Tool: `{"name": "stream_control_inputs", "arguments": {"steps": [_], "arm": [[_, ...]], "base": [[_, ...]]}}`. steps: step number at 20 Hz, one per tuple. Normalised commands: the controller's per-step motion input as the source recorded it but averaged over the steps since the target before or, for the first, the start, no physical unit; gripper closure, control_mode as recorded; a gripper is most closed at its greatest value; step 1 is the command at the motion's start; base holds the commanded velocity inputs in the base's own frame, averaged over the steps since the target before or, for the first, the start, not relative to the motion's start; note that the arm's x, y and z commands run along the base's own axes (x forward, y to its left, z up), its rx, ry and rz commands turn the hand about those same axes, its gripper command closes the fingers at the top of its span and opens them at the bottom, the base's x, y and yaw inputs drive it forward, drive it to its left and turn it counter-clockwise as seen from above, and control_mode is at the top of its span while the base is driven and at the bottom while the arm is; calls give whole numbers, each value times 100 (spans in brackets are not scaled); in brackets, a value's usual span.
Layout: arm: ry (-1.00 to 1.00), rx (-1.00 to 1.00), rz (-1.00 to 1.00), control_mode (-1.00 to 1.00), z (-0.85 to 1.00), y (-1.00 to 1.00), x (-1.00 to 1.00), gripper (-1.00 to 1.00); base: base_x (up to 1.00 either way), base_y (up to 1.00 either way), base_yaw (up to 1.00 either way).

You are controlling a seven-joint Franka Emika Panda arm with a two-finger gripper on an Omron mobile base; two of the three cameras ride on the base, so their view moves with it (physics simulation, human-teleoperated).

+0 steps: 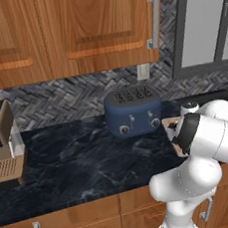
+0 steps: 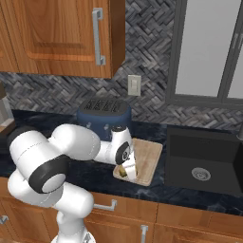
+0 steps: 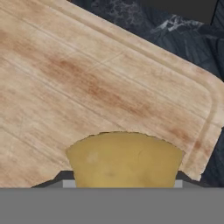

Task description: Pick up the sponge from the counter and clean the cutting board by briefly scrubbing or pressing down on the cutting board. Once finished, release the sponge.

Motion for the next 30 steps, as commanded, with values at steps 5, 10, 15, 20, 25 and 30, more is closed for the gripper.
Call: {"name": "stream_control_inputs", "arguments": {"steps": [5, 10, 15, 20, 25, 30], "arm": [[0, 0, 0, -100, -19, -67, -18, 100], [0, 0, 0, -100, -15, -72, -24, 100], [0, 0, 0, -100, -17, -64, -21, 100], [0, 0, 0, -100, -9, -13, 1, 100], [0, 0, -1, -100, 0, 14, 23, 100], [0, 0, 0, -100, 0, 9, 26, 100]], "base": [[0, 0, 0], [0, 0, 0], [0, 0, 0], [0, 0, 0], [0, 0, 0], [0, 0, 0]]}}
